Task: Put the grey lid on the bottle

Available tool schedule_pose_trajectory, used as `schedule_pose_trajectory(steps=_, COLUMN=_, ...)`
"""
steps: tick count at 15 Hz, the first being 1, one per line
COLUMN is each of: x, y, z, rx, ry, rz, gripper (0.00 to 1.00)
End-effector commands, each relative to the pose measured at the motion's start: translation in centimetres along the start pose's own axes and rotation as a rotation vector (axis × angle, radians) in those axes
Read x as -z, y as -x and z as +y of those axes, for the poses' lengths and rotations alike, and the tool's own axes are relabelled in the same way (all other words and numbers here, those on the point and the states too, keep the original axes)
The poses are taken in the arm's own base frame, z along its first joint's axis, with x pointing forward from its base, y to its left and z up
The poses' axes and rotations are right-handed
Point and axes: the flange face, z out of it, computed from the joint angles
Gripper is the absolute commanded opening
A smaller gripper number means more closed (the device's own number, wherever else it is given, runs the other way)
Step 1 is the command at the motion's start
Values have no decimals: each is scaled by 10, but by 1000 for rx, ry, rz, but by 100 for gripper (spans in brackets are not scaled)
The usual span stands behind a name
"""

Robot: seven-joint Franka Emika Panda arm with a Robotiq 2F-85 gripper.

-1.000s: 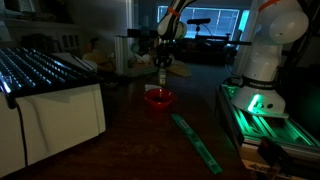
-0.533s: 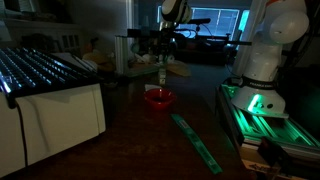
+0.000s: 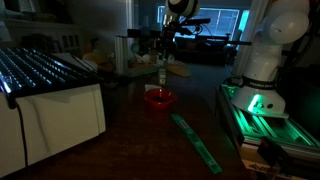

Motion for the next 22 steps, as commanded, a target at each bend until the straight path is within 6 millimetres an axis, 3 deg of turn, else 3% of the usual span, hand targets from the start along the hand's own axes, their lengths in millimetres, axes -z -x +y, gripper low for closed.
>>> schedule_pose_trajectory(steps=1, x=-3, y=21, z=3, rx=29, ry=-7, rz=-3, gripper=22)
schedule_pose_trajectory(steps=22, x=-57, y=15, z=-9, rx=22, ry=5, rz=43, gripper=22)
